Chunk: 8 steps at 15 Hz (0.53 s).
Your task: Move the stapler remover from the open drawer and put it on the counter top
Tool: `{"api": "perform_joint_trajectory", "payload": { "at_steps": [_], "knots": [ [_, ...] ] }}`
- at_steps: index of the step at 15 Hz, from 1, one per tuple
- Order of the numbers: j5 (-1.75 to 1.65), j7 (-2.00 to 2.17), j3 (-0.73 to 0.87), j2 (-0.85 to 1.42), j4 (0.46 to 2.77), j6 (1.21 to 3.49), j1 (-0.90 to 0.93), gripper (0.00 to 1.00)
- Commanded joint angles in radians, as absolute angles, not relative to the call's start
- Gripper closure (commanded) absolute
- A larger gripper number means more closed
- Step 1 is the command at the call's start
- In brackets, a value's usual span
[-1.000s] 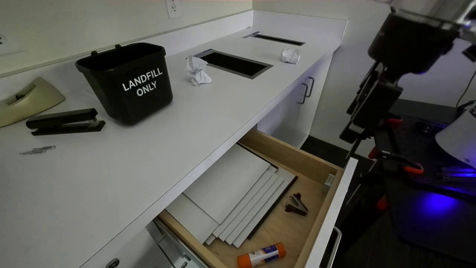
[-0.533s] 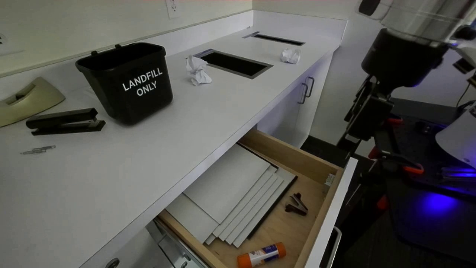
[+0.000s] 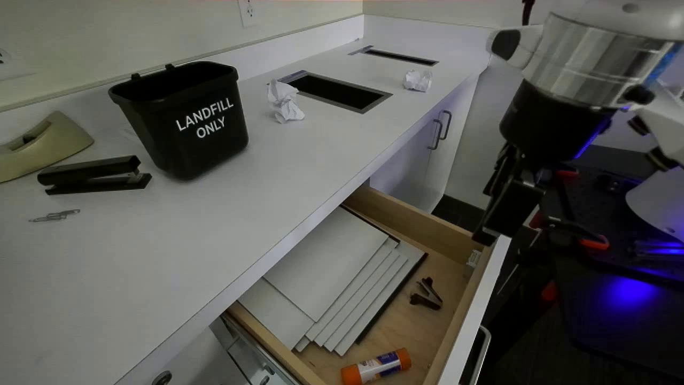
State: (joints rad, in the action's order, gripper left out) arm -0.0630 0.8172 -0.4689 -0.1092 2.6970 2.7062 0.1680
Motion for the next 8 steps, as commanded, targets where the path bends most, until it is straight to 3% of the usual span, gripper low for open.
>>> {"api": "perform_joint_trajectory", "payload": {
  "at_steps": [1, 8],
  "knots": [
    [-0.204, 0.941, -0.484, 0.058, 2.599, 2.722, 0.140, 0.00],
    [-0.514, 1.144, -0.351, 0.323, 2.481, 2.801, 0.194, 0.00]
  ]
}}
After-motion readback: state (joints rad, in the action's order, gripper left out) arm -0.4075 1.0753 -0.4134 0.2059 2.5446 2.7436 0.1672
